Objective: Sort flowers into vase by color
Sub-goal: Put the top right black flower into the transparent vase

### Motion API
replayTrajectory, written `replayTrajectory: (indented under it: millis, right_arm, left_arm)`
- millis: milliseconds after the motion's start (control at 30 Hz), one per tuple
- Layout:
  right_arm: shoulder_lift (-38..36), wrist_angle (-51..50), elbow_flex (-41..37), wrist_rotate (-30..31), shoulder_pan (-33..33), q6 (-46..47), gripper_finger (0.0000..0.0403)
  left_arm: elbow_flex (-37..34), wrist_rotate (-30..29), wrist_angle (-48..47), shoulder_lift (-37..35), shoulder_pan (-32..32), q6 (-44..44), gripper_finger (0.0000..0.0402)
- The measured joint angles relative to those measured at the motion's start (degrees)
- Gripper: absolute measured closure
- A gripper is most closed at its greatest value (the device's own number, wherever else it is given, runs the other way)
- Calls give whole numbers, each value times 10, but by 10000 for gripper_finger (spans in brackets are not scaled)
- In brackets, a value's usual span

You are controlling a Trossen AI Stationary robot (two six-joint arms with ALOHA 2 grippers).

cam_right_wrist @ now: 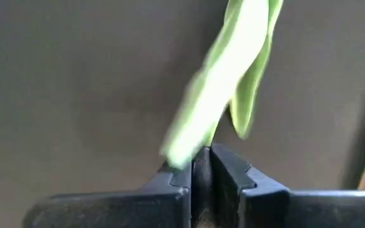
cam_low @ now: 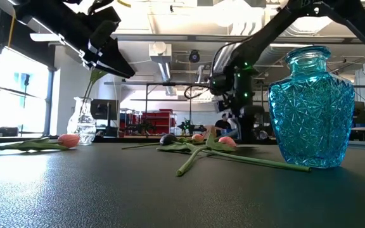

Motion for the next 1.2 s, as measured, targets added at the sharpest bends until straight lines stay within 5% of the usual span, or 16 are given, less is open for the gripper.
replayTrajectory:
  millis: [167, 467, 667, 800, 1200]
  right_arm:
    - [0, -134, 60, -13, 13, 43, 397]
    - [-1, -349, 194, -138, 34, 174, 399]
    - [-18, -350, 228, -122, 41, 361, 393]
    - [-17, -348, 233, -134, 40, 395, 392]
    - [-17, -349, 222, -318, 89, 404, 392]
  left_arm:
    - [0, 4, 0, 0, -1, 21, 280]
    - [0, -5, 0, 0, -1, 93, 280]
    - [0, -34, -1, 0, -1, 106, 280]
    - [0, -41, -1, 0, -1, 106, 280]
    - [0, -35, -4, 0, -1, 153, 280]
